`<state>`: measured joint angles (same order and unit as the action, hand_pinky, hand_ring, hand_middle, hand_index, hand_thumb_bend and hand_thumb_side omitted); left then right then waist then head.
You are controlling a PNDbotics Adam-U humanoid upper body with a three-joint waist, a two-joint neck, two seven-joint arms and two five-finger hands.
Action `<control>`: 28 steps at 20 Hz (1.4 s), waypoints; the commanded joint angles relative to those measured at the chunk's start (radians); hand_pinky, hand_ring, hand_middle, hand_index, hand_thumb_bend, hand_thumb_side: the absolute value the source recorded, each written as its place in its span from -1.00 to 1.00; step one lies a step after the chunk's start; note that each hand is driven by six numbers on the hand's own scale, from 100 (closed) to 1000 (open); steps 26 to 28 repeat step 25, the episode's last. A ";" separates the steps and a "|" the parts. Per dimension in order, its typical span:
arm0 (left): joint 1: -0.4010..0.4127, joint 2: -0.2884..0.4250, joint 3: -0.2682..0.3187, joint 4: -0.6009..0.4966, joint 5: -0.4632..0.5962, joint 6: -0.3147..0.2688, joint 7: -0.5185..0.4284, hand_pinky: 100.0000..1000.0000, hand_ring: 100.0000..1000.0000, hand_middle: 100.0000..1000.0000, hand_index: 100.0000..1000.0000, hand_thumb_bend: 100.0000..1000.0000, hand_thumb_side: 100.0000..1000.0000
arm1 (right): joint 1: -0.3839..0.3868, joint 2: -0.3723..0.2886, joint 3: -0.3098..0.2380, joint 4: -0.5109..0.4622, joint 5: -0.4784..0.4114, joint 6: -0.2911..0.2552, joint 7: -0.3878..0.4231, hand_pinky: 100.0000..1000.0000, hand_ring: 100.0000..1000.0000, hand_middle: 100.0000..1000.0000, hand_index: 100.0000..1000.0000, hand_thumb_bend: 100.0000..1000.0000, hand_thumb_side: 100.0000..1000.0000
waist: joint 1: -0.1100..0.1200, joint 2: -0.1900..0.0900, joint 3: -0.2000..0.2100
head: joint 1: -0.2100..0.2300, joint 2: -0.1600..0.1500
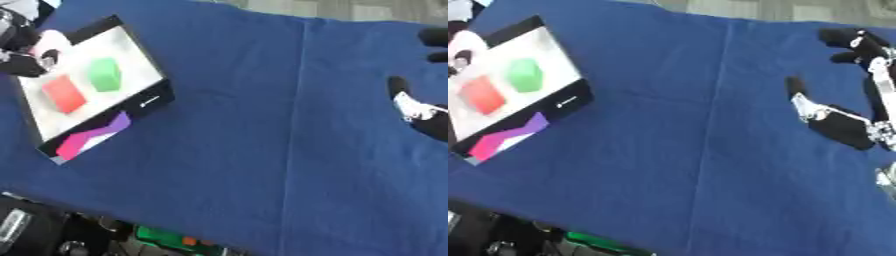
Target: Pick up the objects with one hand, pass them to the other hand, and then place them into the box on the other side of the table.
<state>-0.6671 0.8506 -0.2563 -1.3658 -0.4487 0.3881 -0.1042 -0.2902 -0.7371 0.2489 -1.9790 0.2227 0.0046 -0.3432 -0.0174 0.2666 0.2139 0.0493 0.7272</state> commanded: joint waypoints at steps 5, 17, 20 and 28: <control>-0.002 0.037 0.014 -0.013 -0.022 -0.028 -0.016 0.62 0.38 0.20 0.46 0.37 0.23 | -0.003 -0.043 -0.046 -0.021 -0.029 -0.010 -0.041 0.43 0.63 0.50 0.63 -0.58 -0.64 | 0.003 -0.015 0.002 | 0.007 -0.008; 0.023 0.047 0.102 -0.118 0.013 -0.017 0.035 0.68 0.33 0.24 0.49 -0.32 0.19 | 0.025 -0.067 -0.145 -0.021 -0.125 -0.034 -0.141 0.41 0.64 0.51 0.64 -0.70 -0.63 | -0.001 -0.017 -0.002 | -0.045 -0.005; 0.028 0.024 0.164 -0.189 0.056 -0.031 0.079 0.74 0.26 0.30 0.56 -0.96 0.38 | 0.042 -0.066 -0.172 -0.021 -0.141 -0.046 -0.171 0.41 0.66 0.53 0.66 -0.94 -0.56 | -0.003 -0.015 0.000 | -0.062 -0.006; 0.001 -0.066 0.277 -0.303 0.126 -0.097 0.149 0.81 0.30 0.33 0.59 -0.92 0.39 | 0.097 -0.056 -0.246 -0.021 -0.184 -0.101 -0.231 0.41 0.69 0.56 0.66 -1.00 -0.63 | -0.013 -0.022 0.003 | -0.155 -0.027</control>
